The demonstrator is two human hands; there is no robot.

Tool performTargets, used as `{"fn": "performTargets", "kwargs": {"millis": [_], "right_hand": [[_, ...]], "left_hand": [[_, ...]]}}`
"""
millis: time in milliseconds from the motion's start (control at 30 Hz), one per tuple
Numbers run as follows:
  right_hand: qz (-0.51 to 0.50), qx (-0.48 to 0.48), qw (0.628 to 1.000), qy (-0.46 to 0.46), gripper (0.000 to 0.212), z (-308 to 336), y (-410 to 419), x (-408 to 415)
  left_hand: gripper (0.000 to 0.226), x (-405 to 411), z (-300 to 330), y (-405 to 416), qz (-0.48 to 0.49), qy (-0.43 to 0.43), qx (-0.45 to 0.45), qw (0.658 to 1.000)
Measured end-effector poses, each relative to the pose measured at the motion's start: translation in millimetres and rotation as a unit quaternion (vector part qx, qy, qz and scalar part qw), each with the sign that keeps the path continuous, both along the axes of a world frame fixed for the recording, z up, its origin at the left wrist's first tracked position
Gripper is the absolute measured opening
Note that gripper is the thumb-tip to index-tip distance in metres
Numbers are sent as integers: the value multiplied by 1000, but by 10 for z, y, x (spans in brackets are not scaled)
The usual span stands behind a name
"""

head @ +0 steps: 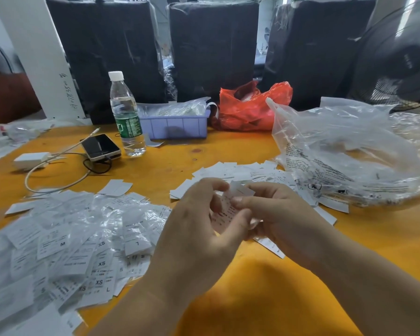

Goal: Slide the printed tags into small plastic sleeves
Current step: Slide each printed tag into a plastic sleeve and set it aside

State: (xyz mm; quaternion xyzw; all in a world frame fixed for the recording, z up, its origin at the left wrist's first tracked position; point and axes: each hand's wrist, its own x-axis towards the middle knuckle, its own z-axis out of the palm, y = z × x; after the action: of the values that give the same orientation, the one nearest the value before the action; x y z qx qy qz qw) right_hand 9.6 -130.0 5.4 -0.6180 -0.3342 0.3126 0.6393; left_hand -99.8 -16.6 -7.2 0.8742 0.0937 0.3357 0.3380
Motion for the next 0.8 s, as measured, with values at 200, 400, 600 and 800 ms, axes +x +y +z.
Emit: {"fn": "performTargets", "kwargs": {"millis": [200,400,600,800], "right_hand": [[-2,5,1000,-18,21,39,-32,-2],[-7,-7,1000,-11,36,47,-32,51],[-22,22,999,44,12,67,-52,130],[-59,61,995,53,52,98,-79,101]], "left_hand": [[21,9,41,27,-60,7,-163,985],[19,24,33,68,-65,-1,-240,969],[14,34,8,123,-14,-7,-260,966],[18,40,37,141,20,2,-259,966]]}}
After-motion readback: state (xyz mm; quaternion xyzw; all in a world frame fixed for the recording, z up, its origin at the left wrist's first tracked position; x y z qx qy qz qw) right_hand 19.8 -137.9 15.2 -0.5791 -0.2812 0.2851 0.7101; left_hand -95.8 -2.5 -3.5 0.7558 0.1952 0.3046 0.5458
